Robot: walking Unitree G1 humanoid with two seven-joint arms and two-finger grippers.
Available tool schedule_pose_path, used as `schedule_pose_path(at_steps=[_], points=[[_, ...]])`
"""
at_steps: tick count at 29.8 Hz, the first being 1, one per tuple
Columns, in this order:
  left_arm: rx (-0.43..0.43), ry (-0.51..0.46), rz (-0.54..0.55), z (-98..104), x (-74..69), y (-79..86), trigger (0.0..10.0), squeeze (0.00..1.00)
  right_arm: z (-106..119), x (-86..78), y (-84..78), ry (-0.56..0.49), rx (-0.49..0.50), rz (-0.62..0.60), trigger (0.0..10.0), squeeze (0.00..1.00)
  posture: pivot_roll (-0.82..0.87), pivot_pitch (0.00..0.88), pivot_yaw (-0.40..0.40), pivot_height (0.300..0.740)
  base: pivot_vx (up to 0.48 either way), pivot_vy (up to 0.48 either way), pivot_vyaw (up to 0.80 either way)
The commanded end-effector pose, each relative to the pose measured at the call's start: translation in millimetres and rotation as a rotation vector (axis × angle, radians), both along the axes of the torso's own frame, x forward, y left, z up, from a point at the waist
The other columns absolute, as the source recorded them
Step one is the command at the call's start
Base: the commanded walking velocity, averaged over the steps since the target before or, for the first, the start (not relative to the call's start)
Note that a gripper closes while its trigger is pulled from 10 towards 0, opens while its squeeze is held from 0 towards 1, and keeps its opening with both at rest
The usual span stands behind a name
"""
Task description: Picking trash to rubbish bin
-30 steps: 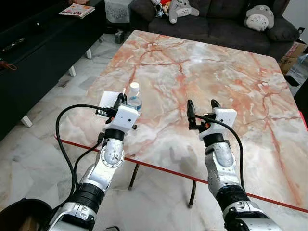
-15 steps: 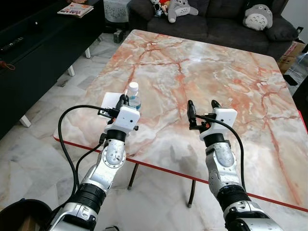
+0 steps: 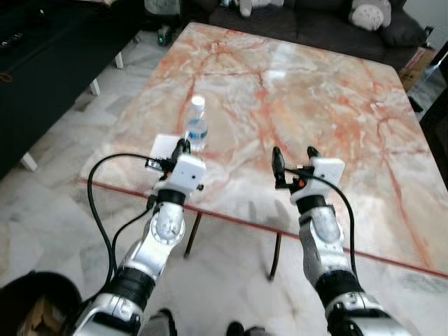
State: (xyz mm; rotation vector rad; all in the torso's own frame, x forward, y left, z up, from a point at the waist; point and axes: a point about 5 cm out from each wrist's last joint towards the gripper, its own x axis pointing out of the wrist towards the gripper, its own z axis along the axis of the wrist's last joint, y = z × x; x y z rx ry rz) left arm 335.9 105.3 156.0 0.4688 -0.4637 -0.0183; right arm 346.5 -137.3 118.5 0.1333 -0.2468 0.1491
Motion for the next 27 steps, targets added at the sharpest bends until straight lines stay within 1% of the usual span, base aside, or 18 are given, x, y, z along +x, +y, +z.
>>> schedule_pose_path(at_steps=[1, 12, 23, 26, 27], points=[[0.009, -0.008, -0.030, 0.4, -1.7, -6.2, 10.0, 0.00, -1.8, -1.7, -4.9, 0.006, -0.004, -0.010, 10.0, 0.00, 0.10, 0.079, -0.133, 0.740, -0.307, 0.000, 0.00], [0.011, -0.003, -0.039, -1.0, -2.3, -7.5, 10.0, 0.00, -3.6, -3.1, -5.0, 0.010, -0.006, -0.011, 10.0, 0.00, 0.10, 0.066, -0.131, 0.740, -0.311, 0.000, 0.00], [0.011, 0.004, -0.039, -1.9, -2.1, -8.0, 10.0, 0.00, -5.2, -4.0, -6.3, 0.018, -0.013, -0.020, 10.0, 0.00, 0.10, 0.082, -0.134, 0.740, -0.311, 0.000, 0.00], [-0.001, 0.020, -0.030, -3.7, -1.2, -6.2, 10.0, 0.00, -5.9, -3.5, -8.4, 0.026, -0.018, -0.027, 10.0, 0.00, 0.10, 0.082, -0.134, 0.740, -0.289, 0.000, 0.00], [-0.017, 0.045, -0.015, -6.6, 0.3, -3.6, 10.0, 0.00, -6.4, -3.6, -9.5, 0.028, -0.020, -0.027, 10.0, 0.00, 0.10, 0.082, -0.134, 0.740, 0.000, 0.000, 0.00]])
